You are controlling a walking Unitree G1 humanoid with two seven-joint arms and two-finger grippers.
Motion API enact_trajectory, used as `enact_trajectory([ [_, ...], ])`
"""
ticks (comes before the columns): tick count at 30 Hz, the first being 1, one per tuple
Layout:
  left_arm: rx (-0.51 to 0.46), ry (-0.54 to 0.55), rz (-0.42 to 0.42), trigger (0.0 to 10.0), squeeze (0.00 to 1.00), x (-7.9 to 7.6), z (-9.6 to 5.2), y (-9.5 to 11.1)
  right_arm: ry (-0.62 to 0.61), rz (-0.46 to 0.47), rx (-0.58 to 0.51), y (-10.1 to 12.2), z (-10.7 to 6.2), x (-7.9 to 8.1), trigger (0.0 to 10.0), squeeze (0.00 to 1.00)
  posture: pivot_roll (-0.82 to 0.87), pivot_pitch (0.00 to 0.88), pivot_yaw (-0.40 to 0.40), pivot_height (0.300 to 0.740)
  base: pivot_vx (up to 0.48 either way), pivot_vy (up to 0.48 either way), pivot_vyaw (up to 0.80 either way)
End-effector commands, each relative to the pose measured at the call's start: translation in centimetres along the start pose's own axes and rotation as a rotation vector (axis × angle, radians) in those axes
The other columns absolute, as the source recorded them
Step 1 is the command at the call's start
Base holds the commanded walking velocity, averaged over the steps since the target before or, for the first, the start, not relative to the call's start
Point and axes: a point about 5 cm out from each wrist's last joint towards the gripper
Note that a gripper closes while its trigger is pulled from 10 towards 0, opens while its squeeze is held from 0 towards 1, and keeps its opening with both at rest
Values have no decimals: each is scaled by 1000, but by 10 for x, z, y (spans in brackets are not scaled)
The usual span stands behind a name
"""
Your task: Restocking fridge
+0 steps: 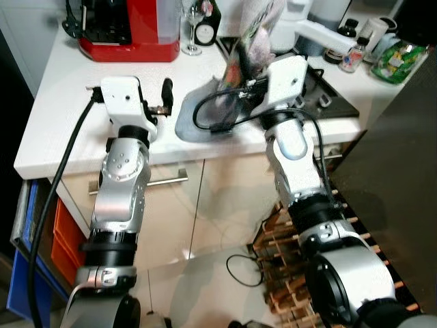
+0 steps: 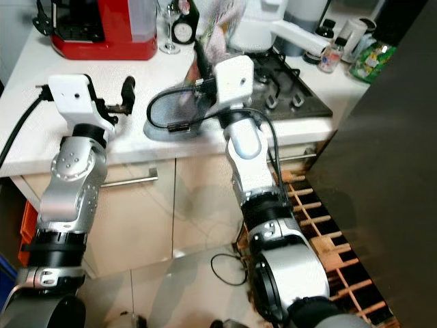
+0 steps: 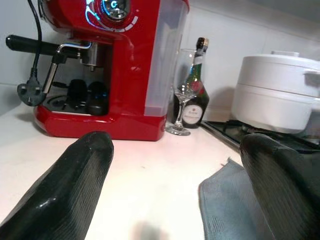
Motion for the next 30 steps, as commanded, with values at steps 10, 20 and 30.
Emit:
enact_trajectory([
  [10,25,-53,66,10000,0,-1,4,4,48,63,94,-17,-9,8,0,0,36,0,-124,740,0,0,0],
  [20,174,-70,-203,10000,0,40,27,-2,-25,508,235,-35,-6,-17,0,0,28,0,-111,740,0,0,0],
  [30,291,-194,-757,10000,0,25,24,-17,-141,795,268,-48,-13,-47,0,0,18,0,-103,740,0,0,0],
])
Point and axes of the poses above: a point about 5 cm out from each wrist's last joint towards the gripper, its own z axis pointing out of the wrist towards the gripper, its own y axis along the axis of the wrist's last joint, x = y × z, and after that the axes turned 6 degrees about -z, right-handed
